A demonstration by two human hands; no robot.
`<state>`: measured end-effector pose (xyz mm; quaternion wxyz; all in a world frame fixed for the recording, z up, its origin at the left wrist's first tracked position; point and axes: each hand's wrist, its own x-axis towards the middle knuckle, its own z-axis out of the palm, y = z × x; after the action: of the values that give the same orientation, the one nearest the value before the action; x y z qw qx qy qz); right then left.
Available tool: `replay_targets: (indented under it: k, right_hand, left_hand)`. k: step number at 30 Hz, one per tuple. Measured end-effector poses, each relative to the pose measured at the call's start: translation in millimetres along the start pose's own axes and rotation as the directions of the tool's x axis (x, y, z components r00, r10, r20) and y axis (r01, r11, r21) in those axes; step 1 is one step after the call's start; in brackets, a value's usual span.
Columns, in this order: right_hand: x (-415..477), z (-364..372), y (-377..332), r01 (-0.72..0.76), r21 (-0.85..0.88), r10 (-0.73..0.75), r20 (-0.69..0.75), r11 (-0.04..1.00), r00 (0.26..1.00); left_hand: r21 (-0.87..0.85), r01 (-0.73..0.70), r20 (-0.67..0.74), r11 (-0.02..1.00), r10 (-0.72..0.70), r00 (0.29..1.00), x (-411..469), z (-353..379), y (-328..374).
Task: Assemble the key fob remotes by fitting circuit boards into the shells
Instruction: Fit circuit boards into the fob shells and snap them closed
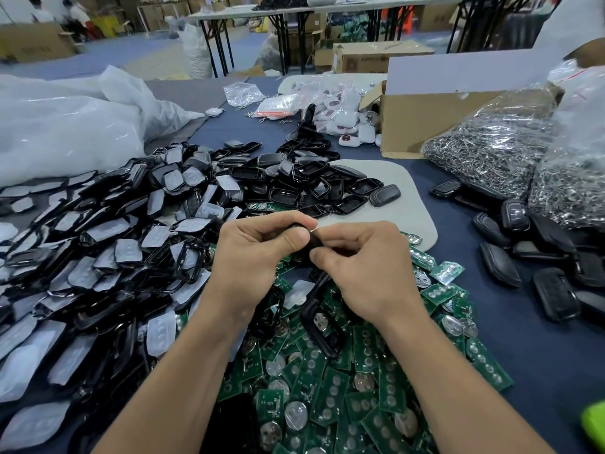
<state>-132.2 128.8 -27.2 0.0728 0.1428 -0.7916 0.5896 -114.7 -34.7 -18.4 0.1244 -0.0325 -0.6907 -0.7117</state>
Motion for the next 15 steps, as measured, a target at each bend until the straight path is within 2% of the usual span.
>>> replay_targets:
  k: [3,9,12,15]
  right_hand:
    - [-2.0,2.1,-2.0,-0.055,0.109,0.058,-0.019,0.993,0.998]
    - [-5.7,3.7,-9.5,0.030,0.050,-0.027,-0.062,0.998,0.998]
    - [-4.7,2.3,-12.9,0.056,-0.017,-0.057,-0.028,0.998,0.998]
    - [-6.5,3.1,-13.7,0.068,-0.049,-0.070,-0.051,0.996,0.996]
  left_hand:
    - [-0.037,0.019,0.021,0.999,-0.018,1.000,0.1,1.5,0.9]
    - [-0.124,-0.002,0.056,0.992,0.009,0.998,1.7,0.5,0.7]
    - [-0.269,0.086,0.095,0.959,-0.062,0.993,3.1,-0.2,-0.3]
    - [-0.385,0.145,0.158,0.911,-0.090,0.983,3.1,-0.6,-1.0]
